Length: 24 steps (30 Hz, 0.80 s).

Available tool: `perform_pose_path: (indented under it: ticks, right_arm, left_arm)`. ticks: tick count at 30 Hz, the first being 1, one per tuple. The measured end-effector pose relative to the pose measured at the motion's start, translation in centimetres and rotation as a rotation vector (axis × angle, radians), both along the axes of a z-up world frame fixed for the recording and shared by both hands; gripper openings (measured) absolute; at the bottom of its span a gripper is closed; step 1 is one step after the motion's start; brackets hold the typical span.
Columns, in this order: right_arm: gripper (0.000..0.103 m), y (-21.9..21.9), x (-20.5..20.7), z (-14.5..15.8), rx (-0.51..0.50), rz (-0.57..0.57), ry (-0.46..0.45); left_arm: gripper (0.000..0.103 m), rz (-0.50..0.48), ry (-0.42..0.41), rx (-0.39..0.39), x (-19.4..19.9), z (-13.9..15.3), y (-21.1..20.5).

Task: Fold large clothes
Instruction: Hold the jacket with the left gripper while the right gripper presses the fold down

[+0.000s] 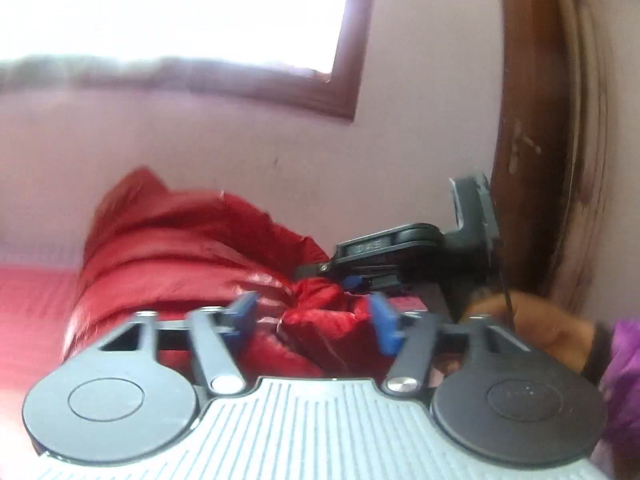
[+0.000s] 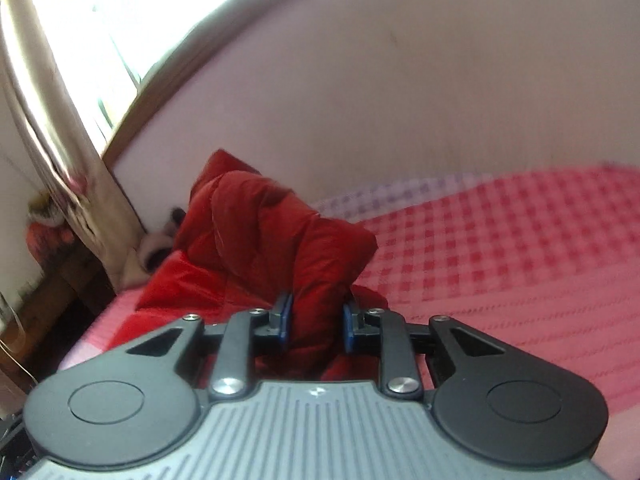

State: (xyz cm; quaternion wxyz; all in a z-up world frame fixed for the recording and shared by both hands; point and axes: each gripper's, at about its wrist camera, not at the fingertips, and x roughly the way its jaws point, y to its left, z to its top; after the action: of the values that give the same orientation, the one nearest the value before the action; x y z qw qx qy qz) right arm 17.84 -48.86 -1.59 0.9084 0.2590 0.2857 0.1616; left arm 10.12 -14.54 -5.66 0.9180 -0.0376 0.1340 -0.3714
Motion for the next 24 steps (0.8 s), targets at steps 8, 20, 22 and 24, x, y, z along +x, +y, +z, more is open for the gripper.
perform_pose_path:
  ticks: [8,20,22,24]
  right_arm:
    - [0.024,-2.8,-0.1,-2.8,0.162,-0.021,0.052]
    - [0.059,0.5,-0.7,2.7,-0.249,-0.029,-0.021]
    - [0.061,1.3,-0.4,3.1,-0.293,-0.042,-0.044]
    - [0.061,2.4,-0.5,4.2,-0.371,-0.073,-0.094]
  left_arm:
    - [0.037,-0.147,-0.094,0.153,-0.9,-0.5,-4.2]
    - [0.038,-0.168,-0.026,0.179,1.1,-3.6,-5.0]
    - [0.038,-0.166,-0.025,0.183,0.9,-3.7,-4.8]
    - [0.038,-0.169,-0.024,0.186,1.2,-3.6,-5.7]
